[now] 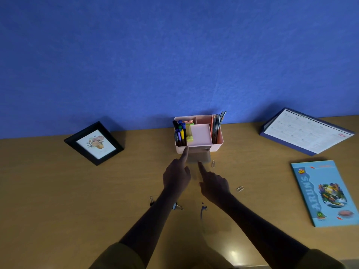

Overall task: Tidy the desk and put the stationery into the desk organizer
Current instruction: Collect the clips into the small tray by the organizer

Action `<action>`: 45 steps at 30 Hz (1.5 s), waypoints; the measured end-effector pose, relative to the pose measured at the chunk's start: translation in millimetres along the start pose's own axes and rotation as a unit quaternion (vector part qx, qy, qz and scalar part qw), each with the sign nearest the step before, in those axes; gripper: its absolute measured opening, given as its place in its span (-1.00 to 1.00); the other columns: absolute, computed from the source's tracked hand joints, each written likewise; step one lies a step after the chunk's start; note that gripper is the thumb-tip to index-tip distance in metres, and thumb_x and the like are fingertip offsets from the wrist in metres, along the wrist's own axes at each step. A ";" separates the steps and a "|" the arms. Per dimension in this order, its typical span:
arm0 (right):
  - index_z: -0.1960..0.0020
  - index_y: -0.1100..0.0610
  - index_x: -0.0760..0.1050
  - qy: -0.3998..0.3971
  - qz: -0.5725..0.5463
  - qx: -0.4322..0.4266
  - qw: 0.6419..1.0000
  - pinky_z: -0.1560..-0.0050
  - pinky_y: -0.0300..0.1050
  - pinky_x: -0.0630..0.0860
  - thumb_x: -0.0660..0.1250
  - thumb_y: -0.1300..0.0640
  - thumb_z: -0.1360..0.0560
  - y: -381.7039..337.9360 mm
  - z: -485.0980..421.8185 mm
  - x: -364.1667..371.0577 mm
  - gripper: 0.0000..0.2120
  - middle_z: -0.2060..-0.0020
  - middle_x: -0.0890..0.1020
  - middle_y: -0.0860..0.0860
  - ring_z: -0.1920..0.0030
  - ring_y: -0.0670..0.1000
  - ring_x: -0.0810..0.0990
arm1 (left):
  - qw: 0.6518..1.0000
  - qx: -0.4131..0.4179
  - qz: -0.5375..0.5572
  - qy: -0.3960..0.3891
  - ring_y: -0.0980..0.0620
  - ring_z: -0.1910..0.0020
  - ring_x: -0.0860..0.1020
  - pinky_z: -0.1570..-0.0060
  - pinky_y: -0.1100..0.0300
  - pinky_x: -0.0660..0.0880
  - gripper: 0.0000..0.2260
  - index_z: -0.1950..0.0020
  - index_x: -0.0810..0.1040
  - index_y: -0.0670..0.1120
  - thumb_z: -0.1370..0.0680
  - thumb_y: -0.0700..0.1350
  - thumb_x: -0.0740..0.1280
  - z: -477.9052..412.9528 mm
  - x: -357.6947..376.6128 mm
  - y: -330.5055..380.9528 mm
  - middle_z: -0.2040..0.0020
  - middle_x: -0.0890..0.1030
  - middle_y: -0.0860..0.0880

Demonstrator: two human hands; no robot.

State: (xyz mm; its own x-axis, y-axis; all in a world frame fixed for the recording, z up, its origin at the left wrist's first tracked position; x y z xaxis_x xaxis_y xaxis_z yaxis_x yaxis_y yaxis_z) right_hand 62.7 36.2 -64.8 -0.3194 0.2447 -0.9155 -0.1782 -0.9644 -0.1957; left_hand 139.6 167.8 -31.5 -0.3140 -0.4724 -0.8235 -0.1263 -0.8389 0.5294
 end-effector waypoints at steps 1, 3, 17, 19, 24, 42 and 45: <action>-0.74 0.00 -0.21 0.002 -0.002 0.000 1.000 0.26 -0.14 0.63 0.41 0.00 -0.67 0.2 2.6 0.7 -0.07 -0.27 0.70 0.10 0.04 0.01 0.76 | 1.000 0.000 -0.002 0.001 0.17 0.19 0.53 0.39 0.30 0.32 -0.29 -0.73 0.01 0.22 -0.69 -0.11 0.31 0.1 -1.1 0.6 -0.05 0.62 0.03; -0.74 0.00 -0.23 0.004 -0.001 0.000 1.000 0.24 -0.12 0.62 0.41 -0.01 -0.66 0.6 6.4 2.2 -0.05 -0.30 0.68 0.10 0.00 0.02 0.76 | 1.000 0.000 -0.006 0.004 0.16 0.16 0.52 0.39 0.29 0.28 -0.30 -0.73 0.03 0.22 -0.69 -0.10 0.31 0.0 -2.1 0.3 -0.06 0.61 0.04; -0.62 -0.05 0.27 0.043 -0.134 0.014 0.990 0.19 -0.08 0.73 0.37 0.02 -0.68 41.8 22.8 2.2 -0.44 -0.22 0.72 0.02 0.04 -0.05 0.74 | 0.987 -0.096 0.108 0.074 0.16 0.07 0.64 0.12 0.08 0.65 -0.72 -0.32 0.67 0.12 -0.61 0.04 0.42 45.5 -5.6 -59.2 -0.05 0.71 0.10; -0.53 0.00 0.44 0.044 -0.141 0.024 0.989 0.12 -0.13 0.72 0.38 0.03 -0.67 54.4 33.9 1.3 -0.56 -0.24 0.72 0.01 -0.02 -0.06 0.74 | 0.984 -0.115 0.108 0.080 0.22 0.09 0.63 0.14 0.12 0.63 -0.83 -0.17 0.73 0.11 -0.58 0.03 0.46 64.3 -2.6 -69.9 -0.01 0.71 0.14; -0.36 -0.01 0.62 0.021 -0.150 0.043 0.988 0.06 -0.10 0.71 0.43 0.04 -0.64 71.4 60.3 16.6 -0.71 -0.21 0.73 -0.04 -0.03 -0.07 0.73 | 0.984 -0.153 0.082 0.049 0.16 0.08 0.64 0.13 0.09 0.63 -0.82 -0.12 0.73 0.11 -0.53 0.00 0.51 105.2 18.5 -96.5 -0.02 0.71 0.15; -0.32 -0.03 0.65 -0.053 -0.160 -0.061 0.984 0.08 -0.21 0.67 0.39 0.12 -0.65 14.1 92.1 55.8 -0.74 -0.21 0.73 -0.07 -0.03 -0.09 0.73 | 0.997 -0.057 -0.047 -0.033 0.10 -0.07 0.64 0.08 0.08 0.64 -0.57 -0.44 0.58 0.22 -0.60 -0.06 0.49 131.0 42.8 -96.6 -0.15 0.62 0.13; -0.35 0.01 0.64 -0.056 -0.155 -0.070 0.984 0.08 -0.31 0.57 0.36 0.13 -0.68 5.9 93.1 57.3 -0.74 -0.23 0.72 -0.05 -0.07 -0.07 0.73 | 0.996 -0.059 -0.050 -0.033 0.08 -0.08 0.65 0.07 0.06 0.64 -0.63 -0.39 0.62 0.19 -0.59 -0.05 0.50 129.5 45.5 -98.0 -0.15 0.62 0.12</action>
State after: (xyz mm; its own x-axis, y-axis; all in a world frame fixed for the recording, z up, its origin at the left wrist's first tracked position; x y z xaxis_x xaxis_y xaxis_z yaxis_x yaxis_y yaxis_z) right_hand -43.3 53.9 -85.7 -0.3724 0.5311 -0.7611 -0.1553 -0.8442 -0.5131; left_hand 15.8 263.6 -94.5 -0.3679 -0.3683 -0.8538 -0.0499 -0.9091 0.4136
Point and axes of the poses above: each hand's wrist, its own z-axis away from the middle knuckle, its own x-axis out of the palm, y = z × x, the point moved 8 cm from there along -z, towards the middle knuckle
